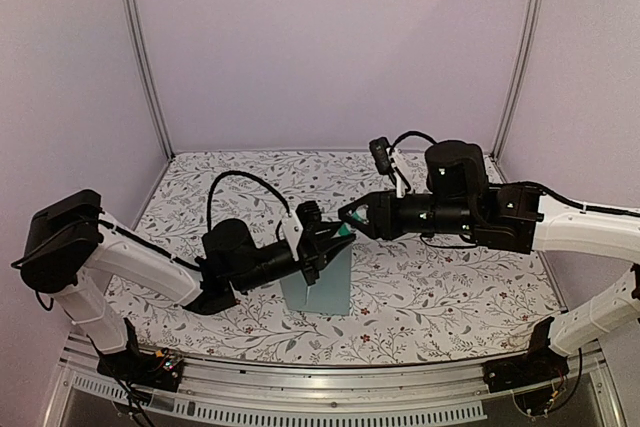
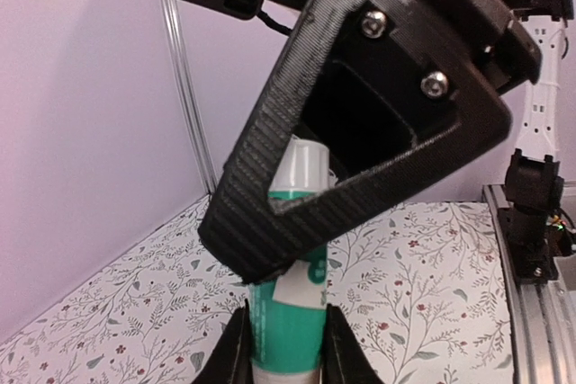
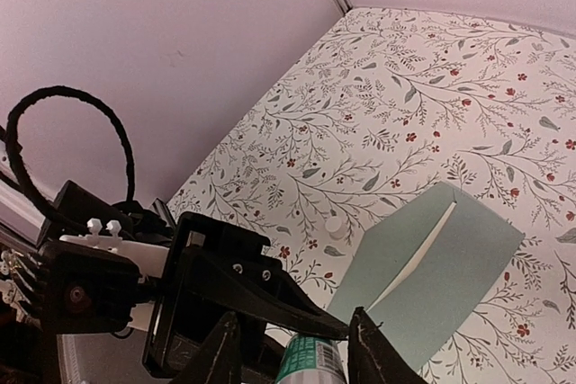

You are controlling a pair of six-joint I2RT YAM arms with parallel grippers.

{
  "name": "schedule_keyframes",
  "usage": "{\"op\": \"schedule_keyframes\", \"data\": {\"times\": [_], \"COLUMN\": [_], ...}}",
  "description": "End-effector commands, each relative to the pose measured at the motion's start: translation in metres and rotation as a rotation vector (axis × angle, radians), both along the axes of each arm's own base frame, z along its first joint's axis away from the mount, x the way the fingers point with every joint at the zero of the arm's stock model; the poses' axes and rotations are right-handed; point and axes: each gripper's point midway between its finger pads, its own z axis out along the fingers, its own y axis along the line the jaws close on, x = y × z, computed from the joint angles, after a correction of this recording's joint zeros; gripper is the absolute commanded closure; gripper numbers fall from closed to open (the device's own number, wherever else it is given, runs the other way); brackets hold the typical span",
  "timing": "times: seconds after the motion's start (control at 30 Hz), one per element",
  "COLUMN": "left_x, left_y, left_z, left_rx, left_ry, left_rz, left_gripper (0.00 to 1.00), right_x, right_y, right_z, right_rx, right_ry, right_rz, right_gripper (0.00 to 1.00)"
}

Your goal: Place the letter into the envelope and seal it

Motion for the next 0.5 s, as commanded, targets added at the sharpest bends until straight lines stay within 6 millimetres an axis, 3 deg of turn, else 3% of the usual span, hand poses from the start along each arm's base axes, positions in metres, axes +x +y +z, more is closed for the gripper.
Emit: {"op": "schedule_keyframes", "data": {"times": [0.0,0.2,0.27,0.3,0.4,0.47], "left_x": [0.004,0.004,0.004,0.004,0.006,0.015], "left_y": [0.001,0.003,0.004,0.004,0.009,0.020], "left_z": [0.013,0.013,0.012,0.010,-0.009,-0.030], "left_rx": [-0.072,-0.085,-0.085,-0.079,-0.048,-0.021], "left_ry": [0.007,0.017,0.019,0.026,0.109,0.191], "left_rz": [0.007,0.010,0.009,0.009,0.014,0.060], "left_gripper": [1.00,1.00,1.00,0.96,0.53,0.45], "right_x": [0.004,0.007,0.009,0.011,0.021,0.031], "right_y": [0.003,0.004,0.003,0.002,-0.005,-0.012], "right_z": [-0.003,-0.014,-0.016,-0.017,-0.018,-0.017], "right_rx": [0.001,-0.032,-0.040,-0.046,-0.073,-0.104], "right_ry": [-0.004,0.007,0.007,0.005,-0.012,-0.030], "right_rz": [-0.020,-0.031,-0.044,-0.055,-0.123,-0.176], "right_gripper": [0.65,0.97,1.00,1.00,1.00,1.00]}}
